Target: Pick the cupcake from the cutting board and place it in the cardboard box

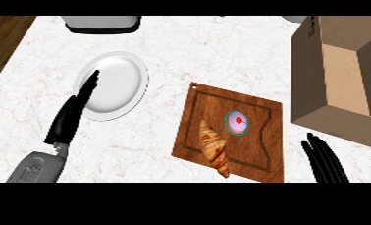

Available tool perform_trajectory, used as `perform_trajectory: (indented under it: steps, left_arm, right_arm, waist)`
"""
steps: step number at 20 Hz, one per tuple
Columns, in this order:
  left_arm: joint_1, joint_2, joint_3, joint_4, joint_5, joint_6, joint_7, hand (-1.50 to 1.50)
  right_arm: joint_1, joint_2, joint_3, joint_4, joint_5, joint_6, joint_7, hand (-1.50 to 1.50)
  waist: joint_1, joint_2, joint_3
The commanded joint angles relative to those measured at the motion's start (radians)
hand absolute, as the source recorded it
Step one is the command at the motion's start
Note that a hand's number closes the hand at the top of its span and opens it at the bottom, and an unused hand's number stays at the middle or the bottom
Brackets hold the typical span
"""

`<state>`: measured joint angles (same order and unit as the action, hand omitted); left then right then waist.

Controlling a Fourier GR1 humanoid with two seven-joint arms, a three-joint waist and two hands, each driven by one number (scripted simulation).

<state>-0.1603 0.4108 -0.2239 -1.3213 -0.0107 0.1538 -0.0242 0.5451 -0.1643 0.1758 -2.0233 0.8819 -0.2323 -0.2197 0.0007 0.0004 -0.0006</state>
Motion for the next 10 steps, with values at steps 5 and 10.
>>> perform_trajectory:
  steps: [5, 10]
  left_arm:
    - [0.025, -0.02, 0.051, -0.056, -0.056, -0.026, 0.022, 0.0]
    - [0.004, -0.081, 0.08, 0.057, -0.089, -0.05, -0.045, 0.0]
  right_arm:
    - [-0.112, 0.065, 0.081, 0.075, 0.114, 0.053, 0.124, -1.5]
    - [-0.179, 0.055, 0.003, 0.196, 0.079, -0.056, 0.028, -1.5]
  waist:
    - [-0.001, -0.001, 0.001]
    - [-0.004, -0.001, 0.001]
